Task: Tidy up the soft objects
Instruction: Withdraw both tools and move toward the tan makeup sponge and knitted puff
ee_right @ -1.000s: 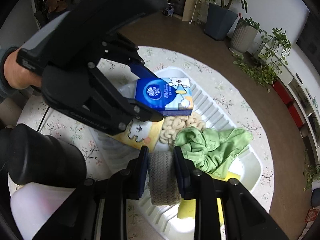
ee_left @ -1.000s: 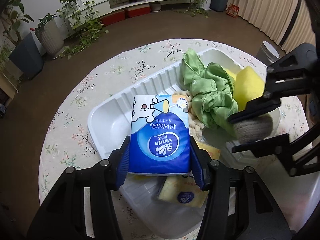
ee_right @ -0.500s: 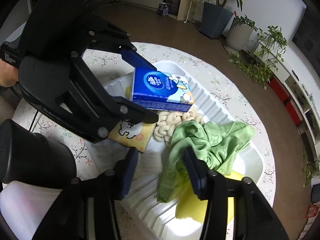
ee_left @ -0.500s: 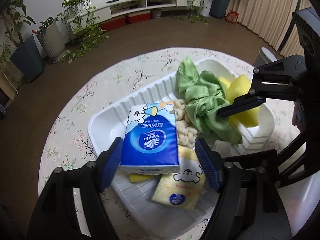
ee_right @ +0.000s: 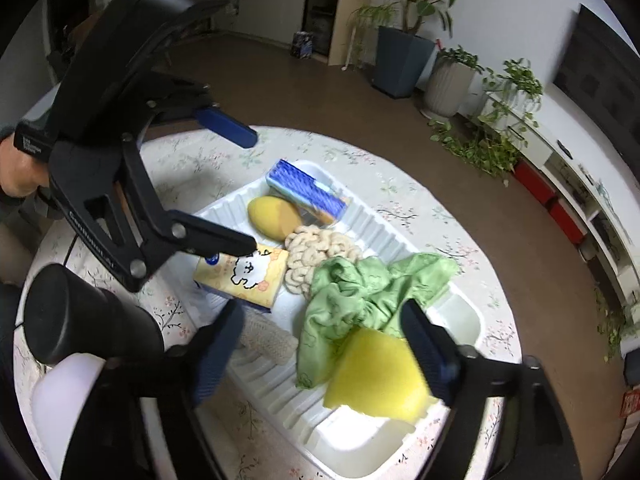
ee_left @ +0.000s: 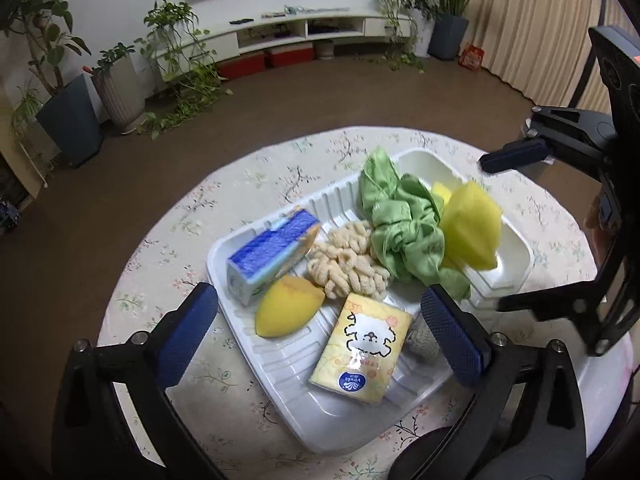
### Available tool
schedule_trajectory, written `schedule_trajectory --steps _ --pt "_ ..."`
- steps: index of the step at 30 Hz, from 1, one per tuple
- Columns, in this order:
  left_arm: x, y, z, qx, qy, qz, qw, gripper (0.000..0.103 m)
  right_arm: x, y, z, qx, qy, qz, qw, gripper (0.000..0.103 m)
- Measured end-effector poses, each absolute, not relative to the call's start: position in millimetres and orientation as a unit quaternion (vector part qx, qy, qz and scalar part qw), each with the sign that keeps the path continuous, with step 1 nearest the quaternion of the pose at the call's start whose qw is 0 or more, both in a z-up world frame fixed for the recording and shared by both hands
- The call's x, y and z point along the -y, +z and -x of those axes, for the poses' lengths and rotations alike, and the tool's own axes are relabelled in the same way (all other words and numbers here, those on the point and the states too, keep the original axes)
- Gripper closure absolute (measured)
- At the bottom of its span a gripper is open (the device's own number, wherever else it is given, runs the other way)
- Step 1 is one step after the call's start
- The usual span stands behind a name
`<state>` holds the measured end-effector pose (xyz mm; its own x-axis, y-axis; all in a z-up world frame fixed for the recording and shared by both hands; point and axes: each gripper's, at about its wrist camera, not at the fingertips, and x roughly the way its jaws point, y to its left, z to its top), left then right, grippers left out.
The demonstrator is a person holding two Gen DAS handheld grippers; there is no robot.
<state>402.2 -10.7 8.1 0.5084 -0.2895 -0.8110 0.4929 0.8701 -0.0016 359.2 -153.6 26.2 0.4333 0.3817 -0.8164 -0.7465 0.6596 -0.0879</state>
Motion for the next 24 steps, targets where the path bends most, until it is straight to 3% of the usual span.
schedule_trajectory --steps 1,13,24 --pt "10.1 9.5 -401.4 -0.439 -0.227 -0.115 0.861 0.000 158.6 28.4 -360.2 -0.404 0.342 0.217 0.820 0.000" --pt "-8.1 31.8 -368.1 -0.417 -0.221 -0.093 0.877 0.000 228.0 52.5 -354.4 -0.389 0.281 0.146 0.865 0.000" --pt "-69.5 55.3 -243.4 -0.372 -0.174 -0.040 0.911 0.000 295.3 79.1 -249.0 -0.337 0.208 0.077 0.915 0.000"
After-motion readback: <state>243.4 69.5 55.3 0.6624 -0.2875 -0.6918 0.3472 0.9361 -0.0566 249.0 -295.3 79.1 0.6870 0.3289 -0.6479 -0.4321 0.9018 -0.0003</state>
